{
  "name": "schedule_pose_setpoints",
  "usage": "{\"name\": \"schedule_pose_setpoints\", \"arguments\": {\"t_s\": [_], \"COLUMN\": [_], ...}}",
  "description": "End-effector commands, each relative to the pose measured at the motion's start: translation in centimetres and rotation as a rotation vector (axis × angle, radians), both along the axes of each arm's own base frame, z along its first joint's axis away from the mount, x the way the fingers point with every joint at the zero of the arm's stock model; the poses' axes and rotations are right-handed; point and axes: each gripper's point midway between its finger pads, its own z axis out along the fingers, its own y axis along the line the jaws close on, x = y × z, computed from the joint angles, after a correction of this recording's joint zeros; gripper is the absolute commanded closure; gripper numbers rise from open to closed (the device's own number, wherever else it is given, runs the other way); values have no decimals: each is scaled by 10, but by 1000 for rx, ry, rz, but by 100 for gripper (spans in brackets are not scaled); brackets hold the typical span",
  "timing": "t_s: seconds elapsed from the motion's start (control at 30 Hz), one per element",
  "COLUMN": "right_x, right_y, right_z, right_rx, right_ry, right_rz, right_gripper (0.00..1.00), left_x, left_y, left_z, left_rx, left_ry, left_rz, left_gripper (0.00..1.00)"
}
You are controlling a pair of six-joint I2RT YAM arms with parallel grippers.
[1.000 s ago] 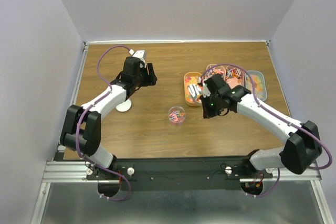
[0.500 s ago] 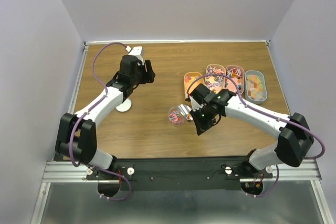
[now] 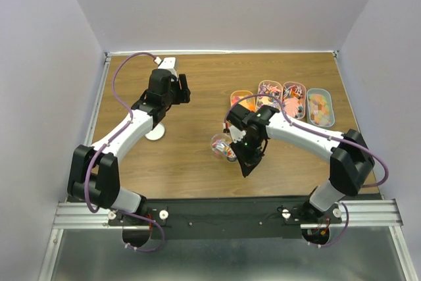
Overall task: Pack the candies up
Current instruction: Place the fake candies in the packing bottle.
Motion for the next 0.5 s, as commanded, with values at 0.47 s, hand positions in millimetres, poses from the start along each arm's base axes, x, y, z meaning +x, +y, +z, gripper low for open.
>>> {"name": "schedule_pose_setpoints", "arguments": {"t_s": [0.47], "right_x": [-20], "right_y": [1], "right_z": [35], "right_rx": [-112], "right_ry": [216], "right_rz": [-31], "right_gripper": [99], "left_x": [0], "left_y": [9], "left_z": [16], "left_rx": [28], "left_ry": [-40], "left_rz": [32], "left_gripper": [31]}}
